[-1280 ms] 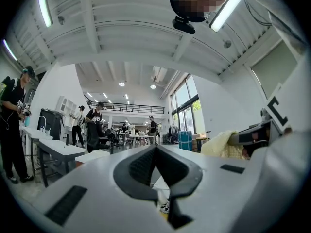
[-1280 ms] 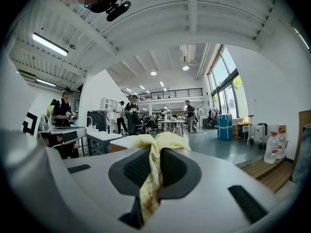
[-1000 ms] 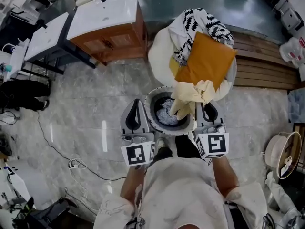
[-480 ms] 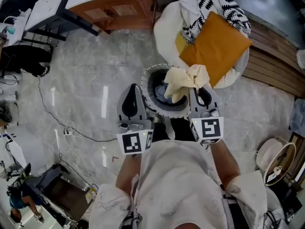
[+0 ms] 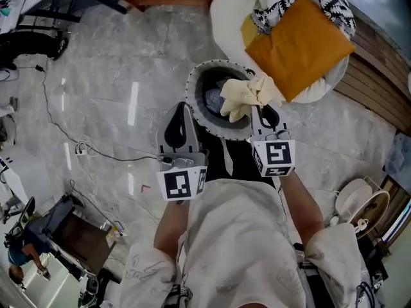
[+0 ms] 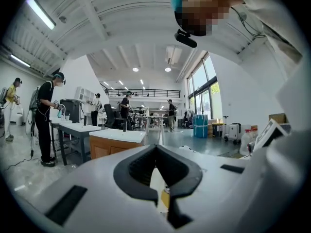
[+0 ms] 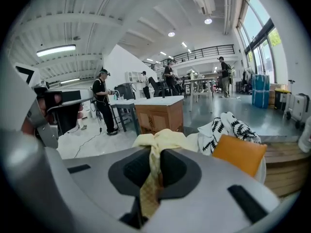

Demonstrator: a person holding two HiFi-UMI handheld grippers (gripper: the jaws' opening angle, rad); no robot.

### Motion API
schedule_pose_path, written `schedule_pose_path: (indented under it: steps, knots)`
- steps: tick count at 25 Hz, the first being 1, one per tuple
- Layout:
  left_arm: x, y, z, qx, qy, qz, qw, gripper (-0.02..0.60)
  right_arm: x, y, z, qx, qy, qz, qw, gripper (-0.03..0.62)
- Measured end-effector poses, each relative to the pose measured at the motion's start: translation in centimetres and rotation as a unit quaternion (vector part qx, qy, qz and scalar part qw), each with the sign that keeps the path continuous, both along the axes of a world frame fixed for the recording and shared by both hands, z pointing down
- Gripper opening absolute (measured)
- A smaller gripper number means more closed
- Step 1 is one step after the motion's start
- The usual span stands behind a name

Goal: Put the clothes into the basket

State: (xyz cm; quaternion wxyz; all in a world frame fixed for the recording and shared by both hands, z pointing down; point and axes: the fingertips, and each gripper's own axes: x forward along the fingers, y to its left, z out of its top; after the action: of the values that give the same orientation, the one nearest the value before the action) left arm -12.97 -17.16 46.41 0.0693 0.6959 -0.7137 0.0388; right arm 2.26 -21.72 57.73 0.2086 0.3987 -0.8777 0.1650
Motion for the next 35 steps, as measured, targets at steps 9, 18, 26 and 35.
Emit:
schedule_pose_path:
  steps: [9, 18, 26, 35]
  knots:
    - [-2.6, -1.7, 7.1, -0.052, 0.025, 0.03, 0.9979, 0.003, -2.5, 1.3, 13.6, -0.109, 0.076, 0.016, 0.991, 0.015]
    - [-4.9, -2.6, 15.1, -0.107, 0.052, 0.047, 0.9919, 0.003, -2.0, 3.2, 29.1, -0.288, 0.087, 0.124, 0.946, 0.014]
    - [-5.6, -3.0, 22.7, -0.163, 0.065, 0.065, 0.9824, 0.003, 1.2, 4.9, 40.0, -0.409, 0.085, 0.266, 0.869, 0.015]
    - [-5.3, -3.5, 28.3, -0.188, 0.077, 0.083, 0.9756, 0.003, 2.8, 6.5, 48.2, -0.44, 0.126, 0.299, 0.838, 0.015]
